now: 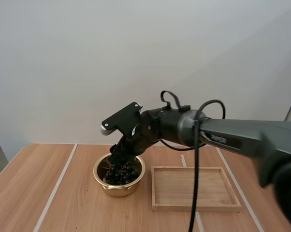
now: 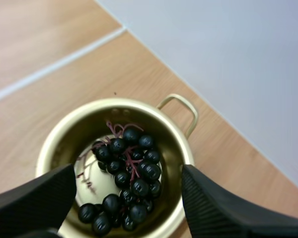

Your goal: Open the lid, put the grape in the pot, and close it

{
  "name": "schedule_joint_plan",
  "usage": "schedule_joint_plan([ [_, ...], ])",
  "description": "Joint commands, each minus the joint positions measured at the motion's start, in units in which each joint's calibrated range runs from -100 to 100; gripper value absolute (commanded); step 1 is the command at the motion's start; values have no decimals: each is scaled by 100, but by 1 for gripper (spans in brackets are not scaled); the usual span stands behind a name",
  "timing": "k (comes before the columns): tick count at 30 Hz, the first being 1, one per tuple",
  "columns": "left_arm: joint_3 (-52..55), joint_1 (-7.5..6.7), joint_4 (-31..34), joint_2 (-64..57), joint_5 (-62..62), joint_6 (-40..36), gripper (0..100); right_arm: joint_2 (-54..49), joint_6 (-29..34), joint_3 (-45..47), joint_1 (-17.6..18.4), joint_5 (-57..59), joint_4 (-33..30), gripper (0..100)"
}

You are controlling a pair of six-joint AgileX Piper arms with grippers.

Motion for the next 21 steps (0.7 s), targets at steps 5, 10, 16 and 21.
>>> schedule_joint_plan([
  [5, 1293, 10, 34, 761, 0, 313, 0, -2509, 17, -28, -250, 1964, 15, 9],
  [10, 2672, 10, -285, 1090, 0, 646, 0, -3969, 17, -28, -321, 2995, -57, 0],
  [16, 4684, 10, -1157, 1616, 0, 1099, 0, -5368, 46, -28, -321, 4386, -390, 0],
  [21, 6148, 10, -1177, 2308, -688, 1442, 0, -5865, 329, -28, -340, 5278, -882, 0],
])
